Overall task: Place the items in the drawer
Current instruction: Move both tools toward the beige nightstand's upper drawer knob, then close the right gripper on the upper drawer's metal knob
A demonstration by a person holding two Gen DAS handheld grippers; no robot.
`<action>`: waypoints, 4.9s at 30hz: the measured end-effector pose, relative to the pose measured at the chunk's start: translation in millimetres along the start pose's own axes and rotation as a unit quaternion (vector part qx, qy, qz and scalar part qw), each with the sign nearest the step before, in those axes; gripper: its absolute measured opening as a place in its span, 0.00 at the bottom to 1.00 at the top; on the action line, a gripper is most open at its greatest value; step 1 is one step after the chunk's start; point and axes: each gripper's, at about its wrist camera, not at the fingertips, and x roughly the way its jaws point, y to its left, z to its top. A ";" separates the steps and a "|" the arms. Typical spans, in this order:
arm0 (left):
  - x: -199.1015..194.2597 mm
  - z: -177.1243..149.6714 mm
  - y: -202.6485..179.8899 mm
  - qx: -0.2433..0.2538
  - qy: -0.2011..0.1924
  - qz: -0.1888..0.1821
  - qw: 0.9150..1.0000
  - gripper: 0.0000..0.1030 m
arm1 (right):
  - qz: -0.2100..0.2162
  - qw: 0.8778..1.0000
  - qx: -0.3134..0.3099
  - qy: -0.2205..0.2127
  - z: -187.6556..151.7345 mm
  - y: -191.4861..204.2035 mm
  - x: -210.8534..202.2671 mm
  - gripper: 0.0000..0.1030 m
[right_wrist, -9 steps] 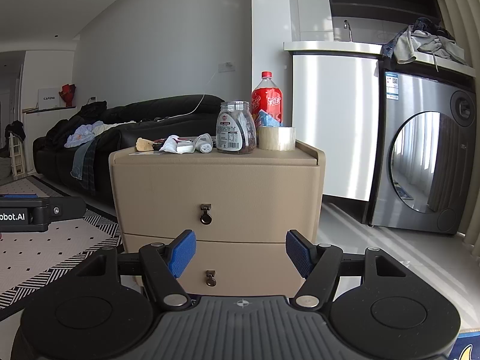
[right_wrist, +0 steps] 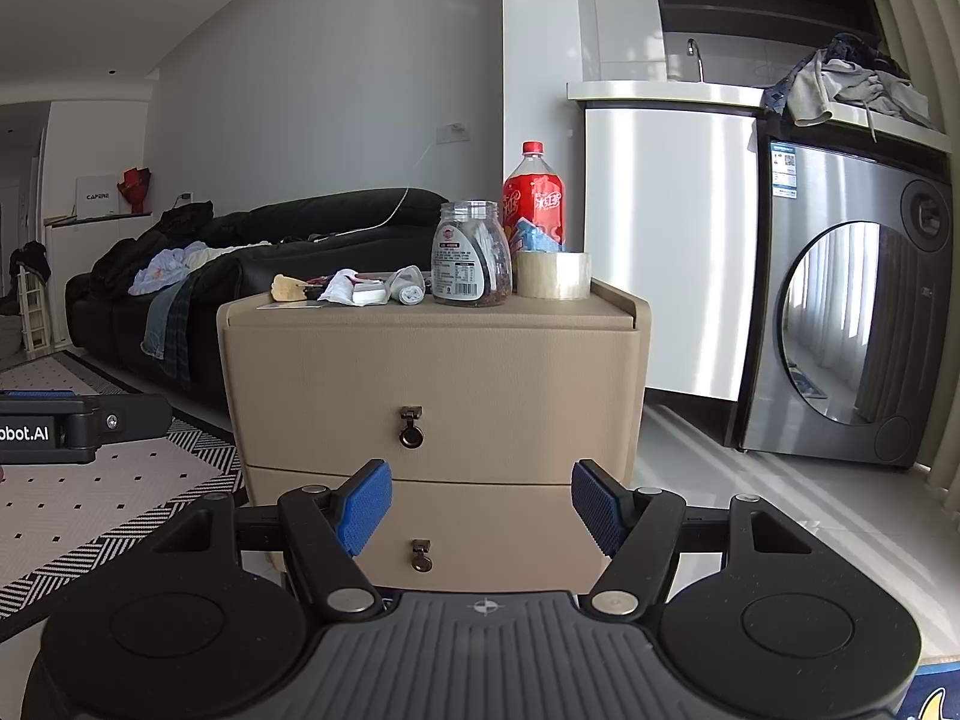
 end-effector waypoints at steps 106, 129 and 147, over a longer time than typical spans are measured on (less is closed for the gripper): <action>14.8 -18.3 36.1 -0.027 -0.021 0.007 0.999 1.00 | 0.024 1.000 -0.013 0.000 7.6 47.7 193.7 0.56; 27.8 -19.8 40.2 -0.034 -0.008 0.007 0.999 1.00 | 0.010 1.000 -0.014 0.017 -4.3 55.0 229.2 0.23; 25.1 -22.0 39.2 -0.037 -0.004 0.006 0.999 1.00 | -0.015 1.000 -0.011 0.002 -10.7 63.6 235.3 0.17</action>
